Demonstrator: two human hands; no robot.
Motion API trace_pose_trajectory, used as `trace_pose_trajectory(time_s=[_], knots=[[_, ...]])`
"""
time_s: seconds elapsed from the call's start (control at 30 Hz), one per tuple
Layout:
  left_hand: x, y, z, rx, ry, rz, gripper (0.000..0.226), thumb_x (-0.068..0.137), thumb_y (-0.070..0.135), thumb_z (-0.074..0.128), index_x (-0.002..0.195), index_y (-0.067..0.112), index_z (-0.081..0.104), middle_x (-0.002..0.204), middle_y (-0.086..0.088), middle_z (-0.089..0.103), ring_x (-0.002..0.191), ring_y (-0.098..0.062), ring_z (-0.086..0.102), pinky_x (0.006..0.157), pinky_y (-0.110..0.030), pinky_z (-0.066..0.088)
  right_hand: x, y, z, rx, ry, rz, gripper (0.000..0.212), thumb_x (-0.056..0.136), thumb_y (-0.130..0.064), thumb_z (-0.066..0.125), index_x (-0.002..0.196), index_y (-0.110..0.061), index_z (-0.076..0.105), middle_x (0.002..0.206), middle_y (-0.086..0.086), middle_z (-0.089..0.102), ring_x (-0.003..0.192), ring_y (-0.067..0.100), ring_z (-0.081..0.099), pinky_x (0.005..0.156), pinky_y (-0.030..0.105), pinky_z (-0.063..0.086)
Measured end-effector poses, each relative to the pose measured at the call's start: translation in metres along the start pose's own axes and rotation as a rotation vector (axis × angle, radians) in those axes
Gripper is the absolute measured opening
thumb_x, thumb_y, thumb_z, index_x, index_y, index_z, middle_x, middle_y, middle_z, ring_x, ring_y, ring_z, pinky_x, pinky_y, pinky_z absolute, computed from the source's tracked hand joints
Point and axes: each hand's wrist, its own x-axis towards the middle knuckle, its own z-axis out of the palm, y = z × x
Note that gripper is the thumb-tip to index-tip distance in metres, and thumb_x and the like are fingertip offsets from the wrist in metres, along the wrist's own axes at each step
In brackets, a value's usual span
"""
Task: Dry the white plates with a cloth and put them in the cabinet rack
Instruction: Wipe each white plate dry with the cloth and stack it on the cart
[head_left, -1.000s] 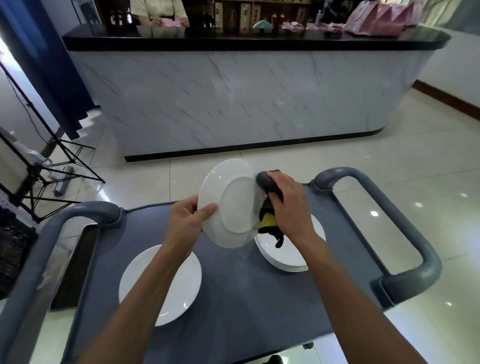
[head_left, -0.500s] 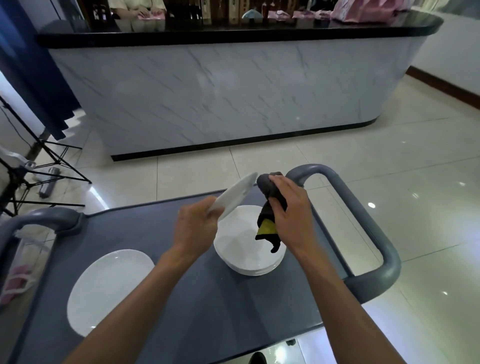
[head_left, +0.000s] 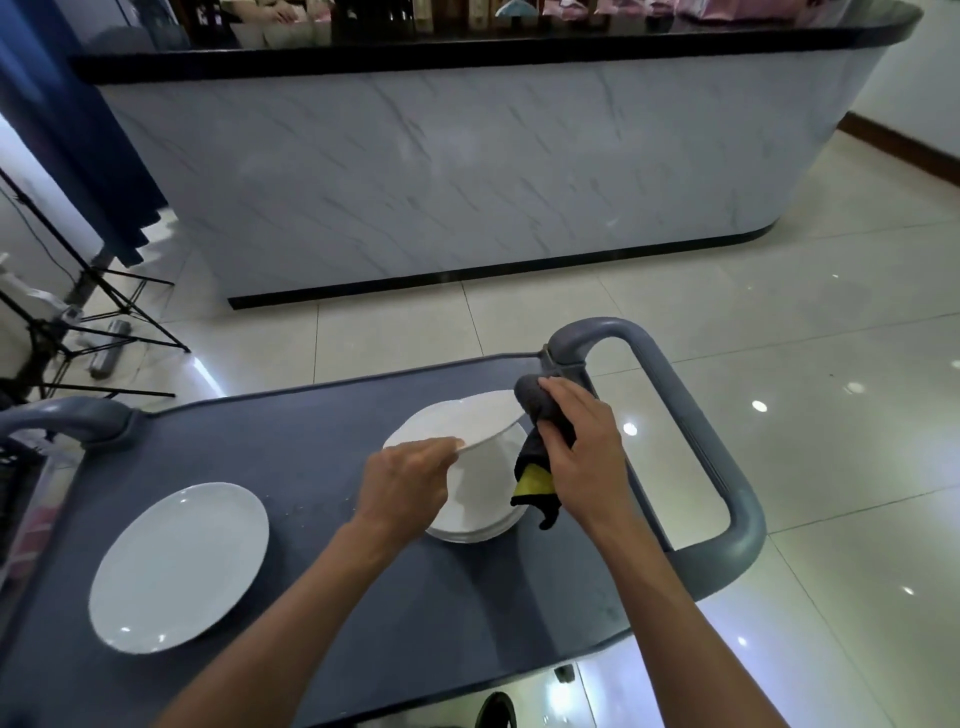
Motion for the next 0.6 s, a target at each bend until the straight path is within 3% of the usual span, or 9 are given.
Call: trace_pose_trajectory(time_s=[0.2, 0.4, 0.6], knots=[[-0.015, -0.009, 0.021, 0.114, -0.060, 0.042, 0.025, 0.079, -0.002, 0.072, 0.094, 0.018, 0.075, 0.078, 0.000, 0.072, 0.068, -0.030, 0.067, 0.050, -0.037, 0.053, -0.003, 0.010, -0.001, -0.007, -0.034, -0.021, 0.043, 0.094, -0.007, 0.061, 0.136, -0.018, 0.058, 0.139, -0.004, 0.056, 0.126, 0.020, 0.047, 0.109, 0.033, 0.039], [-0.036, -0.014, 0.038, 0.193, -0.142, 0.228, 0.045, 0.066, -0.003, 0.082, 0.108, 0.010, 0.074, 0.114, -0.007, 0.074, 0.102, -0.033, 0.070, 0.081, -0.043, 0.058, -0.006, 0.013, 0.009, -0.030, -0.096, -0.031, 0.045, 0.093, -0.006, 0.063, 0.136, -0.016, 0.058, 0.138, 0.000, 0.057, 0.126, 0.020, 0.047, 0.108, 0.029, 0.037], [-0.050, -0.021, 0.045, 0.200, -0.235, 0.251, 0.050, 0.057, -0.002, 0.085, 0.105, 0.008, 0.074, 0.115, -0.008, 0.072, 0.104, -0.035, 0.069, 0.082, -0.043, 0.058, -0.016, 0.018, 0.021, -0.033, -0.152, -0.048, 0.042, 0.091, 0.000, 0.062, 0.132, -0.011, 0.061, 0.134, 0.003, 0.060, 0.120, 0.024, 0.051, 0.107, 0.033, 0.040]])
